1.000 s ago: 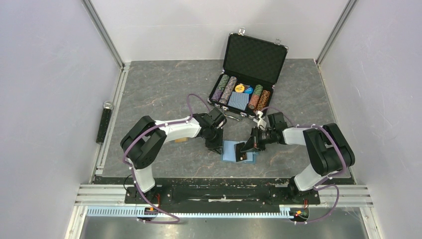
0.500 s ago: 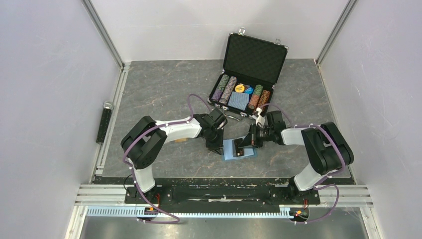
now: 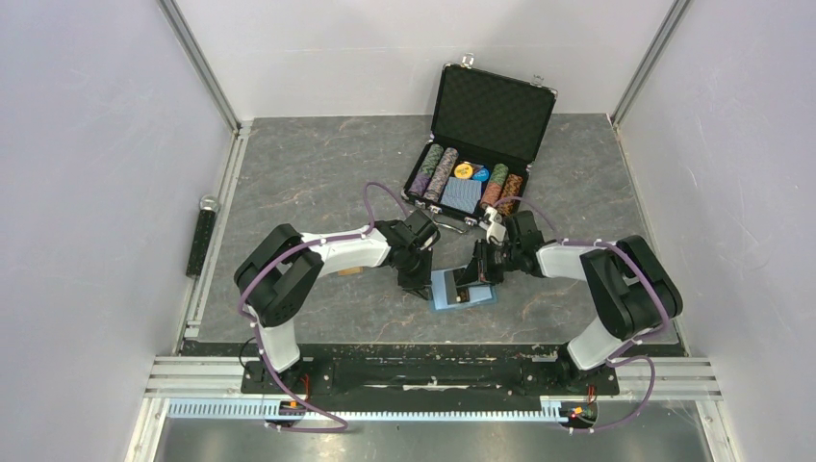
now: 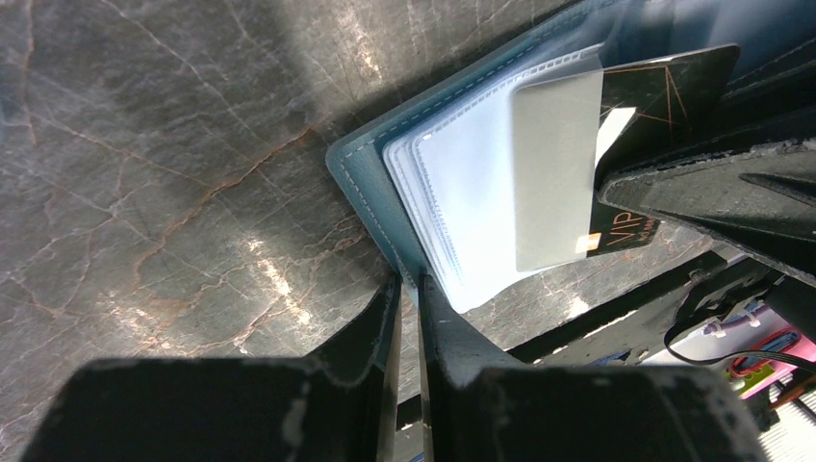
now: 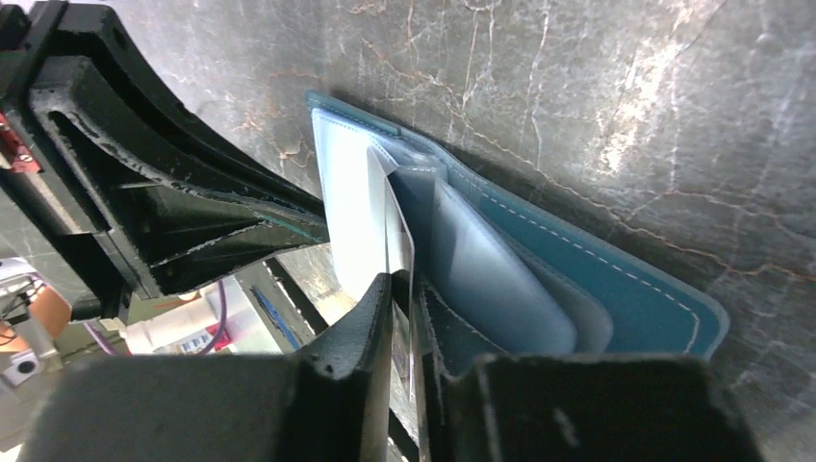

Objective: Put the credit cards into the card holder
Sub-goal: Insert the credit card into the card holder.

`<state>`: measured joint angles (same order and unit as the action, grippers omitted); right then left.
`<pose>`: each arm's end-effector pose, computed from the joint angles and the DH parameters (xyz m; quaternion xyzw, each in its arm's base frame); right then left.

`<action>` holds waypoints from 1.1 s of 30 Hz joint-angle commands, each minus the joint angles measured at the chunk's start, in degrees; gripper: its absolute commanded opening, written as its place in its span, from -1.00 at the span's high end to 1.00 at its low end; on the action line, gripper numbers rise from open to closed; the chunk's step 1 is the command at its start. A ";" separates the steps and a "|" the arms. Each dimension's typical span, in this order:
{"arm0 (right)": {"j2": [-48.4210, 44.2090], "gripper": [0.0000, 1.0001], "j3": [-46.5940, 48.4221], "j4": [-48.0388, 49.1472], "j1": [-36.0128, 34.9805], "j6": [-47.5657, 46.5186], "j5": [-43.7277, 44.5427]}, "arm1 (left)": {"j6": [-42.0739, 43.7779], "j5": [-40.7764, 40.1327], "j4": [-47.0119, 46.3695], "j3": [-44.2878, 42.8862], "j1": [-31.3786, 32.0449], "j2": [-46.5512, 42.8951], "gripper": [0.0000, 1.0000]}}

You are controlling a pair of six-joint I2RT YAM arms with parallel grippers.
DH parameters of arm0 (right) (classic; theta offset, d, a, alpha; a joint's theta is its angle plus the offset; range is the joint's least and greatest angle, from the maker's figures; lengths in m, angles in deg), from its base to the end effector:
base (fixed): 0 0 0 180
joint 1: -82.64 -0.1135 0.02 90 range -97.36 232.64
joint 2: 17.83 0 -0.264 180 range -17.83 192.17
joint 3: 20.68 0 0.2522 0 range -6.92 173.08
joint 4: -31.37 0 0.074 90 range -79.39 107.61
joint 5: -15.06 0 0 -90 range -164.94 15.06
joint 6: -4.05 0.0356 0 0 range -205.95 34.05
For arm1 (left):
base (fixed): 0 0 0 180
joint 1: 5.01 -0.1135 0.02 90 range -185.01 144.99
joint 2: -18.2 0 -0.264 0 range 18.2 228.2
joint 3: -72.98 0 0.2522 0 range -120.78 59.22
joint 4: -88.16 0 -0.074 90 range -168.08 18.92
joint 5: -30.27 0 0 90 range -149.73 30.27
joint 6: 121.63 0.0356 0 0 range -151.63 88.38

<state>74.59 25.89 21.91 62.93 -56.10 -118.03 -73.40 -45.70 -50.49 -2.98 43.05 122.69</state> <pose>0.2401 0.1118 0.1141 -0.0306 0.8940 0.4345 0.1048 0.2241 -0.2624 0.1467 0.0749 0.9746 -0.2076 0.0379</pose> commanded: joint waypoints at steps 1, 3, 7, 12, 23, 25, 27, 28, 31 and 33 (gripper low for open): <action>-2.22 0.59 4.60 -11.56 -0.53 -7.66 7.37 | 1.96 0.04 0.31 -1.14 0.90 1.67 0.67; -2.83 0.50 6.24 -15.23 -0.85 -9.68 9.23 | 1.97 0.06 0.51 -1.26 0.86 1.81 0.68; -3.76 0.28 8.56 -20.28 -1.76 -12.15 12.31 | 2.17 -0.02 0.62 -1.50 0.95 2.27 0.70; -4.42 0.03 10.89 -24.82 -3.18 -14.46 15.01 | 2.47 -0.13 0.87 -2.05 0.86 2.86 0.71; -5.64 -0.40 15.62 -31.98 -4.40 -18.75 19.91 | 2.60 0.43 0.63 -3.61 0.88 2.92 0.71; -5.87 -0.40 16.03 -32.70 -4.48 -19.32 20.54 | 2.35 1.12 0.00 -4.05 0.91 2.78 0.71; -6.11 -0.41 16.06 -32.88 -4.55 -19.56 20.78 | 2.01 2.12 -0.70 -4.57 0.83 2.90 0.71; -6.04 -0.40 15.97 -32.74 -4.58 -19.74 20.24 | 1.96 2.46 -0.99 -4.76 0.90 2.92 0.71; -5.67 -0.29 14.45 -30.65 -4.73 -18.93 16.60 | 1.76 2.68 -1.05 -5.39 0.80 2.73 0.71; -5.15 -0.15 13.26 -28.81 -4.98 -17.48 13.93 | 1.78 2.72 -1.05 -5.48 0.81 2.78 0.71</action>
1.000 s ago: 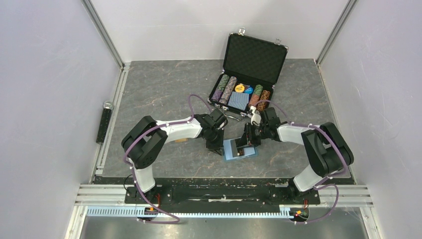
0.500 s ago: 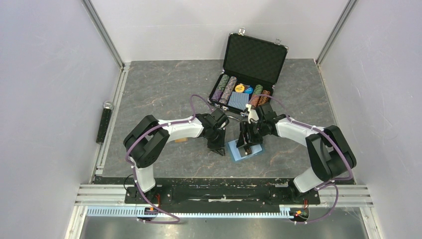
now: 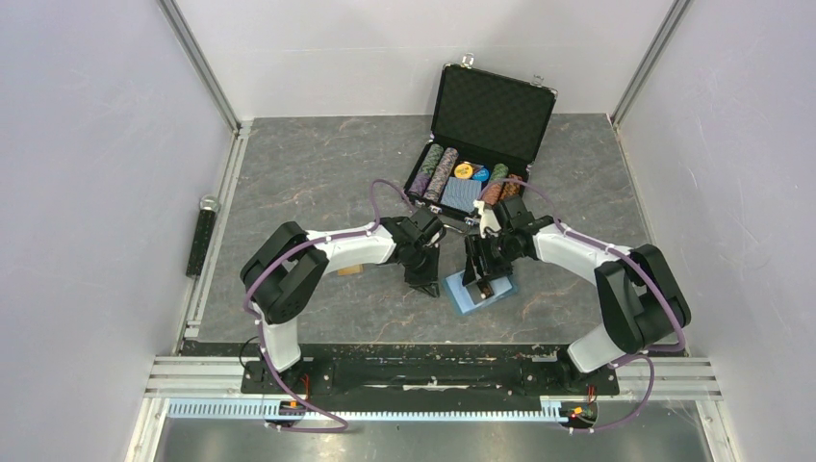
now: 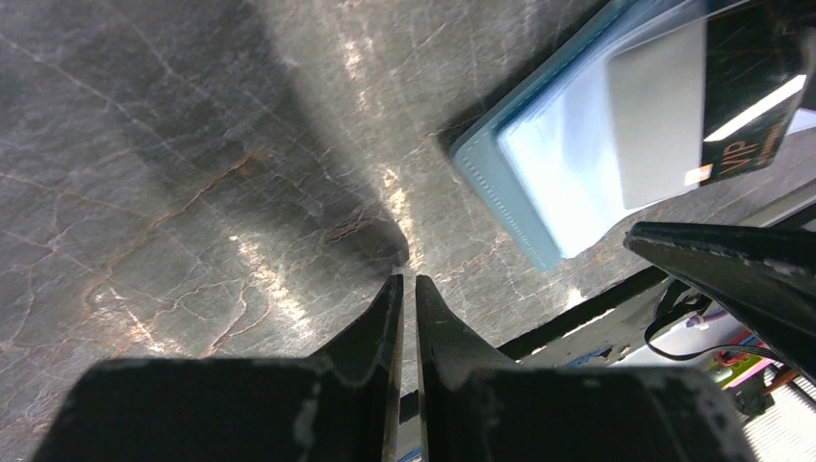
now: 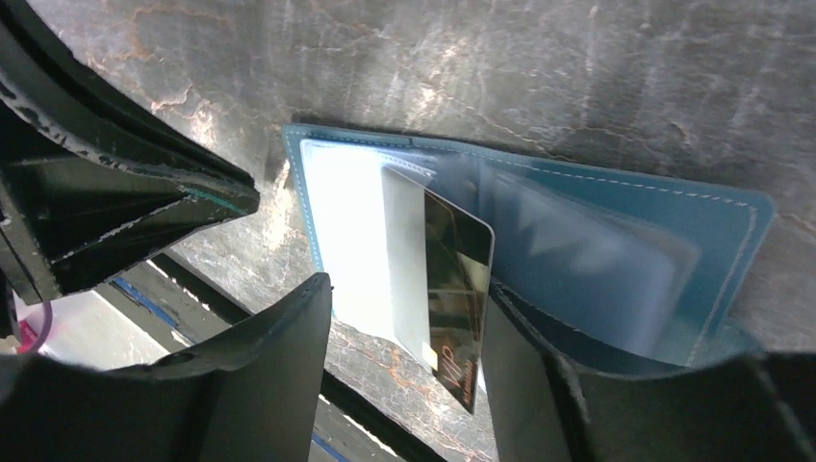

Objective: Put the credit cards into the card holder
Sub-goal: Insert the credit card into the card holder.

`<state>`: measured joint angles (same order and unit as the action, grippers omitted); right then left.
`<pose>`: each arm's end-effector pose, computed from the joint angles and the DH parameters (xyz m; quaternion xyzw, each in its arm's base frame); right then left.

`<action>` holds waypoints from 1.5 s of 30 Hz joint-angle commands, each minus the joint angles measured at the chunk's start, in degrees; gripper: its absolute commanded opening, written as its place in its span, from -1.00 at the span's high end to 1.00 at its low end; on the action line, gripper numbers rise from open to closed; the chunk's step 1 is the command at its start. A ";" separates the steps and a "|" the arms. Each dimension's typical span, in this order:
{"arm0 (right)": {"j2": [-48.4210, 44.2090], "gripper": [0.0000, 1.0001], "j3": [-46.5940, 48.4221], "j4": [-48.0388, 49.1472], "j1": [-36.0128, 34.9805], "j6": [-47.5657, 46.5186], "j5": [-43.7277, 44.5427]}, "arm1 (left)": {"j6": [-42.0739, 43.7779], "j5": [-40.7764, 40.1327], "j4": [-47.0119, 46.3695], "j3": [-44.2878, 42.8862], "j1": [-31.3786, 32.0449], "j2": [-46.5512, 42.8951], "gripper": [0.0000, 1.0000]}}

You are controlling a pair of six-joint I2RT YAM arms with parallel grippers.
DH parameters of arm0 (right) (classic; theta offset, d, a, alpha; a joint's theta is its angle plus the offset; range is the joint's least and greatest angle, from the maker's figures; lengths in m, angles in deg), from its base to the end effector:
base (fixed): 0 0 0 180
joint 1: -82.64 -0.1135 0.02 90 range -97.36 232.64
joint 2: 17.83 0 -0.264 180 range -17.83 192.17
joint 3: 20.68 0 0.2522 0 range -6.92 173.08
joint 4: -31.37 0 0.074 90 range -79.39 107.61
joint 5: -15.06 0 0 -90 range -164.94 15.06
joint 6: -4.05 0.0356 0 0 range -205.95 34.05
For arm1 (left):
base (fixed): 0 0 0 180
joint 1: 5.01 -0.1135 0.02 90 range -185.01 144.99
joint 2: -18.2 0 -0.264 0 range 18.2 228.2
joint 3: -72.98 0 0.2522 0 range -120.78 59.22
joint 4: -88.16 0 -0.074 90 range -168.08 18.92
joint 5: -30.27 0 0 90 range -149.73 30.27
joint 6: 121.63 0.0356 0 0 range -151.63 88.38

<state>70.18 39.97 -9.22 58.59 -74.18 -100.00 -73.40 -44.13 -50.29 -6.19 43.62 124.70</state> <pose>0.2447 0.1257 0.1630 -0.1437 0.9482 0.2600 0.1122 0.2295 -0.2750 0.1498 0.0831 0.9707 -0.2228 0.0333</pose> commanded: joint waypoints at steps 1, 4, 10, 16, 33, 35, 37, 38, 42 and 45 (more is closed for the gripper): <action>-0.60 -0.07 -1.44 3.28 -0.70 1.43 -5.35 | 1.76 1.18 -1.24 -2.27 0.25 0.81 0.71; -0.42 0.16 -2.68 5.23 -0.80 3.88 -7.86 | 1.74 1.28 -1.25 -2.18 0.20 0.90 0.72; -0.75 0.13 1.99 -1.26 -1.79 0.85 -1.55 | 2.15 0.39 -0.36 -2.44 0.22 0.62 0.72; -0.94 -0.12 6.42 -7.06 -3.90 -2.20 4.24 | 2.34 0.25 0.07 -2.37 0.25 2.14 0.80; 2.13 0.11 3.08 -4.79 -4.77 -2.60 5.80 | 2.43 0.67 0.23 -2.18 0.33 3.38 0.88; 2.94 0.14 2.27 -3.99 -4.95 -2.37 5.66 | 2.47 0.67 0.25 -2.18 0.29 3.38 0.88; 3.72 0.15 2.15 -4.02 -5.01 -2.37 5.59 | 2.58 0.74 0.32 -2.20 0.33 3.44 0.88; 4.04 0.15 2.14 -3.99 -5.04 -2.45 5.11 | 2.58 0.75 0.33 -2.20 0.31 3.45 0.88; 4.28 0.16 2.32 -2.94 -5.13 -2.15 1.10 | 2.58 0.92 0.33 -2.18 0.33 3.54 0.89; 4.27 0.21 2.79 -2.20 -5.17 -1.58 -2.13 | 2.58 0.93 0.34 -2.31 0.41 3.51 0.89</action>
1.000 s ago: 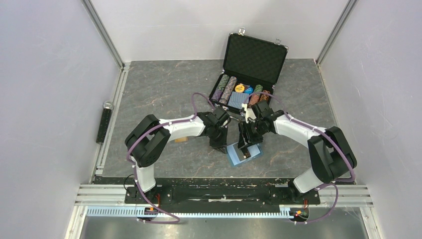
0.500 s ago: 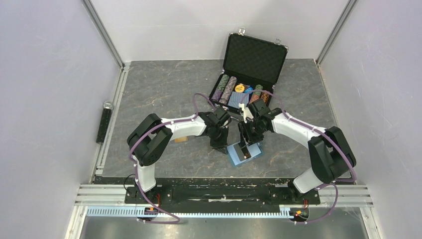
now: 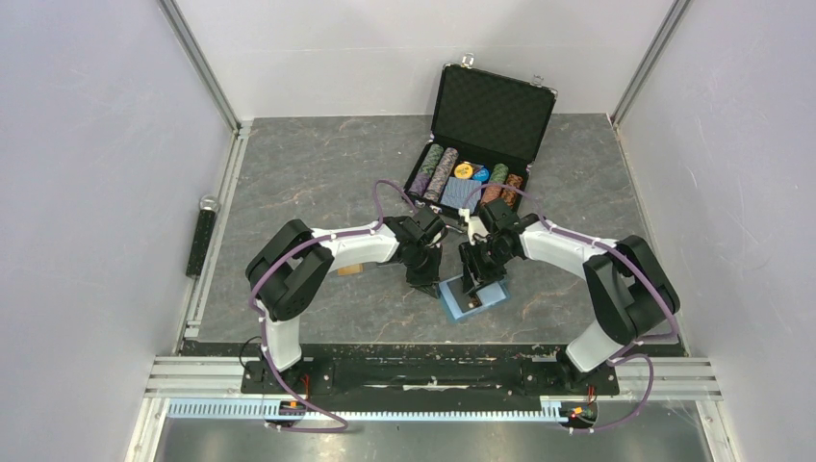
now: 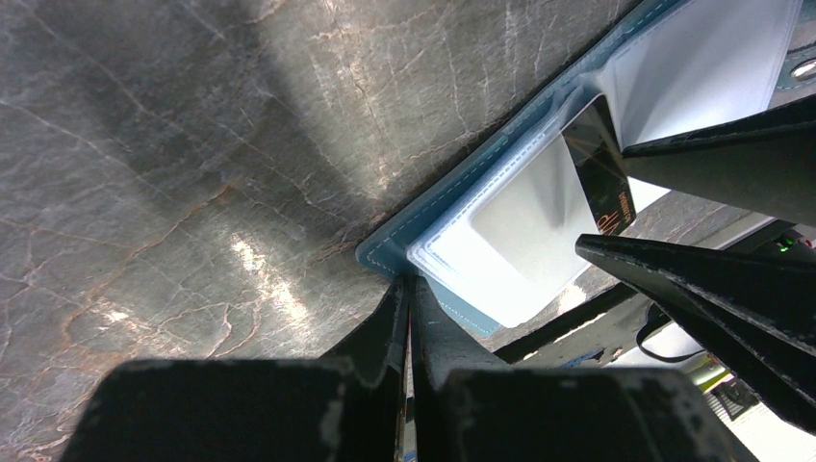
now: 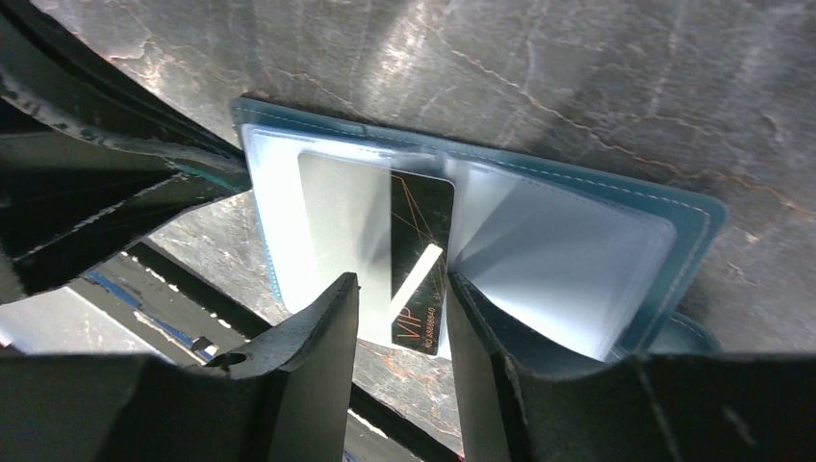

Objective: Put the credit cards into the card holder
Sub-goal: Insert the credit card into the card holder.

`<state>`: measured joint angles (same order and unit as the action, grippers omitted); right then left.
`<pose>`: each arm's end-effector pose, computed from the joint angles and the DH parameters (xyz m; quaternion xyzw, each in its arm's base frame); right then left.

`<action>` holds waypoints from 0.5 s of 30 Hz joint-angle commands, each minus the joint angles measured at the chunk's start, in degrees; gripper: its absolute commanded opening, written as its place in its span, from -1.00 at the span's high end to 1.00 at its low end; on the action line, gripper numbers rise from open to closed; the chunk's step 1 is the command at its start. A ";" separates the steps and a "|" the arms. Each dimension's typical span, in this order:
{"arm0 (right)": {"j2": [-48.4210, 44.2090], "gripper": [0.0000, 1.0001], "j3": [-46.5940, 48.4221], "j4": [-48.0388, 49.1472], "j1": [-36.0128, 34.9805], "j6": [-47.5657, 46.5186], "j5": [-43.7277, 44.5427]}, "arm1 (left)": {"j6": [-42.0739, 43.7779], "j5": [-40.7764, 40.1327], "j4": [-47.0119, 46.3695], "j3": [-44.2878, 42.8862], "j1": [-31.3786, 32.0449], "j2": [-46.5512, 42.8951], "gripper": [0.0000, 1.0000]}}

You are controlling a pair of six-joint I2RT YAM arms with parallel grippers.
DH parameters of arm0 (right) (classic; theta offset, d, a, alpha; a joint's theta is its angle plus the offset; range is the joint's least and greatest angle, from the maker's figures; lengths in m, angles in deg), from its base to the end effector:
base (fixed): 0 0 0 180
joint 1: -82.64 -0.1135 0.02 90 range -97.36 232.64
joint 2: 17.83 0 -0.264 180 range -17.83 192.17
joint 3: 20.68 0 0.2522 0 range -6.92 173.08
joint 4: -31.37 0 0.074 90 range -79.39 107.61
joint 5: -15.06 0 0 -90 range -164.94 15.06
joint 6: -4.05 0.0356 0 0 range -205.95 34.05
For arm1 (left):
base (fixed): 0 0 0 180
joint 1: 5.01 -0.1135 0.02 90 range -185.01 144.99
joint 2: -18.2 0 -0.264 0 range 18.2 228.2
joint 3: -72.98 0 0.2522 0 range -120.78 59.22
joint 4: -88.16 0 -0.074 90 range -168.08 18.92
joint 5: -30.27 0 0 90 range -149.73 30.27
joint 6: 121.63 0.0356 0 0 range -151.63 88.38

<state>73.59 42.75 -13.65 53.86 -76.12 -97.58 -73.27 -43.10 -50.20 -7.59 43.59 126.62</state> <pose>0.2392 0.1470 0.1569 -0.1882 0.9518 0.2311 0.0725 0.2333 -0.2800 0.1449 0.0848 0.9703 -0.2252 0.0235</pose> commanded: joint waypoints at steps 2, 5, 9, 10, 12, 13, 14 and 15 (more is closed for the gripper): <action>0.80 0.26 0.38 2.34 -0.73 0.64 -5.44 | 2.44 -0.08 0.33 -1.02 0.39 1.60 0.89; 1.52 0.33 0.81 2.40 -1.08 0.76 -7.30 | 2.70 -0.20 0.92 -1.65 0.44 1.78 0.89; 1.74 0.38 1.26 2.56 -1.55 1.36 -9.70 | 2.97 -0.54 1.60 -2.40 0.44 1.79 0.89; 1.62 0.40 1.38 2.53 -1.50 1.57 -10.47 | 3.04 -0.60 1.72 -2.53 0.44 1.79 0.89; 1.56 0.42 1.48 2.61 -1.57 2.26 -11.86 | 3.25 -1.01 2.14 -2.92 0.44 1.82 0.88; 1.57 0.43 1.48 2.67 -1.54 2.61 -12.68 | 3.39 -1.21 2.45 -3.17 0.43 1.96 0.89; 1.59 0.45 1.40 2.63 -1.54 3.02 -13.25 | 3.62 -1.53 3.06 -3.68 0.34 2.12 0.89; 1.73 0.47 1.39 2.68 -1.55 3.45 -13.60 | 3.88 -1.98 3.62 -4.12 0.36 2.14 0.89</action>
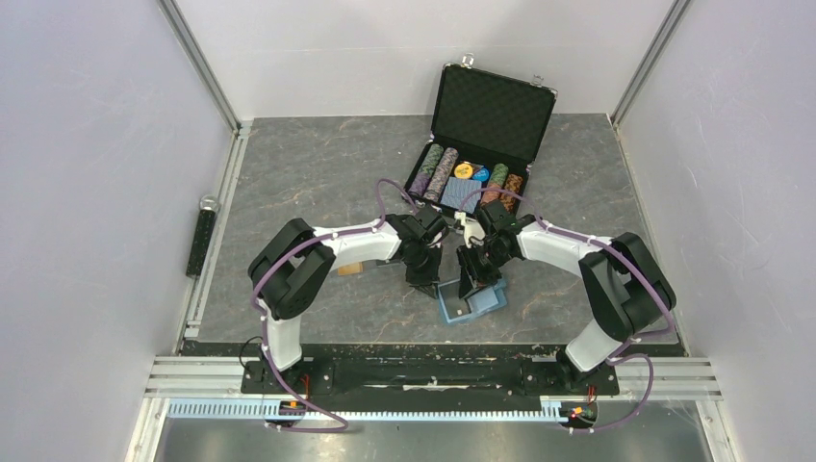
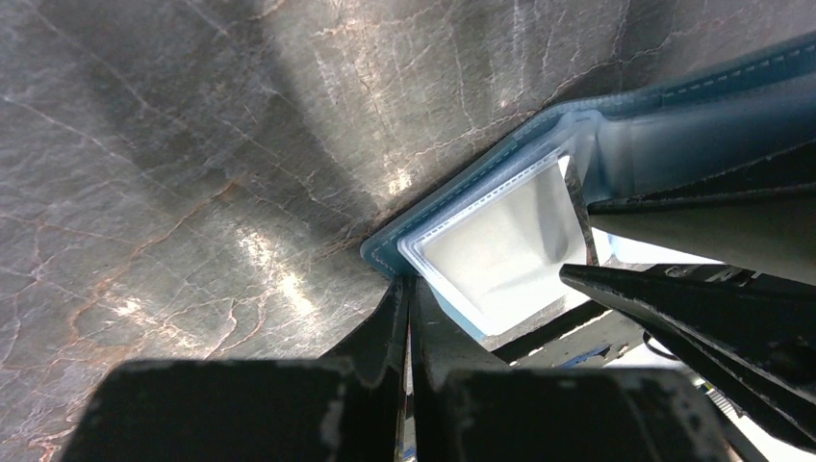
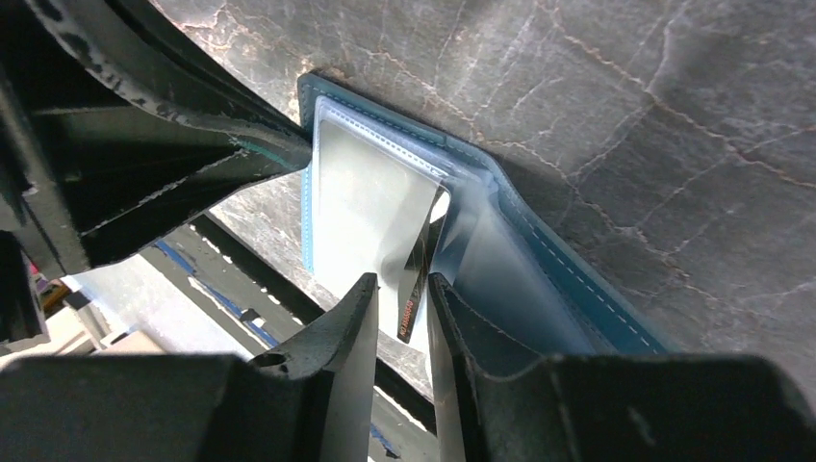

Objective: Put the credit cards into the card holder
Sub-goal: Insert the credit card into the card holder.

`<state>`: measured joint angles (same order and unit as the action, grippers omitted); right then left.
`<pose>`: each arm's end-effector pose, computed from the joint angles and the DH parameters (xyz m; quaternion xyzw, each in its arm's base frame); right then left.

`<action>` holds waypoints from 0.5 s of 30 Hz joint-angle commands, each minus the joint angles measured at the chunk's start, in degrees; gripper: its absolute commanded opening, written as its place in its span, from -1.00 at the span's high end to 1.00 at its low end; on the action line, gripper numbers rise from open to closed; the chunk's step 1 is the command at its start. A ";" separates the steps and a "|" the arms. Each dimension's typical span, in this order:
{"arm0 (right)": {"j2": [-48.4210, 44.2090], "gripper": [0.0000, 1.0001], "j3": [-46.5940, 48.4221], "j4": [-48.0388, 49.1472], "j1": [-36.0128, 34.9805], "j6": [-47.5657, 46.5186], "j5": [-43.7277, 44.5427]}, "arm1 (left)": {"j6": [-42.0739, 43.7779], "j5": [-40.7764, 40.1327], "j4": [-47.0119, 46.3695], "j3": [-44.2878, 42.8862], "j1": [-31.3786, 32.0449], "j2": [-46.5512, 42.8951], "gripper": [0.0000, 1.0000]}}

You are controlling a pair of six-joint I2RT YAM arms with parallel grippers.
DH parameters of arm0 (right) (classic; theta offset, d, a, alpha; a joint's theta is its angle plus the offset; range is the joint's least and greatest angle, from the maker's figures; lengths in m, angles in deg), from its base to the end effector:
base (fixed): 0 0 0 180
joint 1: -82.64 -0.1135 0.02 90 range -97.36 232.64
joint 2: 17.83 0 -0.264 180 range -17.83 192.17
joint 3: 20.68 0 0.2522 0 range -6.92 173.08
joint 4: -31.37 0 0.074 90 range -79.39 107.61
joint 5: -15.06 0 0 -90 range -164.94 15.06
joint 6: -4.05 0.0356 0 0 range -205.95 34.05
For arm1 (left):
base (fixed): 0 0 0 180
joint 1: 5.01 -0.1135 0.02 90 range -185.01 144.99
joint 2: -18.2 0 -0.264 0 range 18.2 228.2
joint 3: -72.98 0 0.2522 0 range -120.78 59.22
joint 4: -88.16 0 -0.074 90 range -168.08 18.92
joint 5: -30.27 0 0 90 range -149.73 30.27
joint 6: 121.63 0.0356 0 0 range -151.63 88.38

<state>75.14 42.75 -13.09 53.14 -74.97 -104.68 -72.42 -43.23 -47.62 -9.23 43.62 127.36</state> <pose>0.2368 0.1542 0.1520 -0.1893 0.9389 0.2850 0.0383 0.2345 -0.2816 0.1462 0.0902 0.9724 -0.2145 0.0155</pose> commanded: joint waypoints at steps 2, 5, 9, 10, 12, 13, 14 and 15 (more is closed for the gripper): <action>0.52 0.48 1.46 1.66 -0.79 2.59 -6.74 | 3.49 -2.90 2.06 -3.36 0.33 1.40 0.88; 0.87 0.46 2.00 0.73 -0.83 2.54 -7.09 | 4.46 -4.92 3.97 -4.99 0.29 1.34 0.87; 0.44 0.39 3.99 -1.67 -0.83 1.40 -5.08 | 6.50 -7.82 7.55 -7.62 0.33 1.19 0.84; 0.04 0.36 4.86 -2.62 -0.83 1.04 -3.84 | 6.98 -8.55 8.21 -8.11 0.33 0.84 0.83; -0.69 0.30 6.45 -4.33 -0.83 0.01 -1.40 | 7.75 -10.13 9.32 -9.03 0.33 -0.15 0.75; -1.07 0.26 7.18 -4.98 -0.82 -0.52 -0.68 | 8.05 -10.91 9.75 -9.35 0.32 -0.73 0.71; -1.30 0.21 7.99 -5.60 -0.83 -0.91 0.09 | 8.32 -11.65 10.00 -9.66 0.33 -1.49 0.64; -1.53 0.17 8.79 -6.06 -0.83 -1.30 0.74 | 8.67 -12.36 10.16 -9.97 0.33 -2.33 0.56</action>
<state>75.88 47.05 -16.32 52.47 -74.05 -107.17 -67.59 -50.88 -40.02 -16.42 43.64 128.28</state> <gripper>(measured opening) 0.378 0.166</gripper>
